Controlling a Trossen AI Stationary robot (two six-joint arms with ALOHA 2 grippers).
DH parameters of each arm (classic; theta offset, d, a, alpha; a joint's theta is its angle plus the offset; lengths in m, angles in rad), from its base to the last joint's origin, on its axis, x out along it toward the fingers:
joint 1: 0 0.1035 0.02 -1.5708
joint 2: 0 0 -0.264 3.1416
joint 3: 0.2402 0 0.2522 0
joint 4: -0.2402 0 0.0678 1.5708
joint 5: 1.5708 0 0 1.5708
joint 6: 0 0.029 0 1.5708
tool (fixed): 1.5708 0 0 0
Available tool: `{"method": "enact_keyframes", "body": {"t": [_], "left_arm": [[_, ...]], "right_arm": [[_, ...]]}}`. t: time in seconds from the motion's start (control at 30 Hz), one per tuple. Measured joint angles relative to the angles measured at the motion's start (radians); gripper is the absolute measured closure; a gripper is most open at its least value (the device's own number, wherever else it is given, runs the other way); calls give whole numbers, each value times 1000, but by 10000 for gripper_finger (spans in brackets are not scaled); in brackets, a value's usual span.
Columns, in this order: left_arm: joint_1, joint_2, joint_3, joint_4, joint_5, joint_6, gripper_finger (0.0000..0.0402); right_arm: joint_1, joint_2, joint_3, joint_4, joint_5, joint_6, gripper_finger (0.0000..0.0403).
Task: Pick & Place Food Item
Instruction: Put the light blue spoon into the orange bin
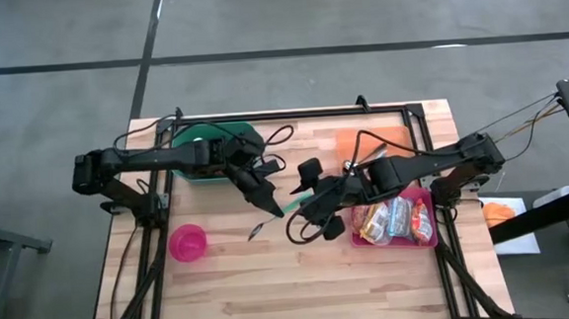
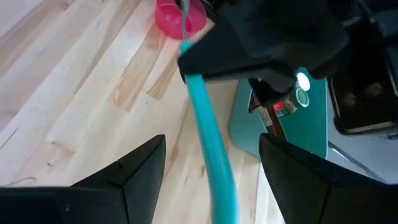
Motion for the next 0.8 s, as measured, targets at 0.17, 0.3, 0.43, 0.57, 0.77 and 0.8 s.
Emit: {"method": "enact_keyframes", "body": {"t": [0.17,0.3,0.43,0.57,0.77,0.8], "left_arm": [[-9,0,0,2,18,1,383],[-12,0,0,9,18,1,383],[-13,0,0,9,19,2,383],[-12,0,0,15,26,5,383],[-10,-2,0,15,36,4,383],[-10,-2,0,15,33,4,383]], "right_arm": [[0,12,0,-14,0,3,159],[0,22,0,-23,4,4,210],[0,29,0,-18,28,0,276],[0,28,26,-31,26,-4,335],[1,28,43,-45,11,-19,360],[1,28,43,-50,12,-14,360]]}}
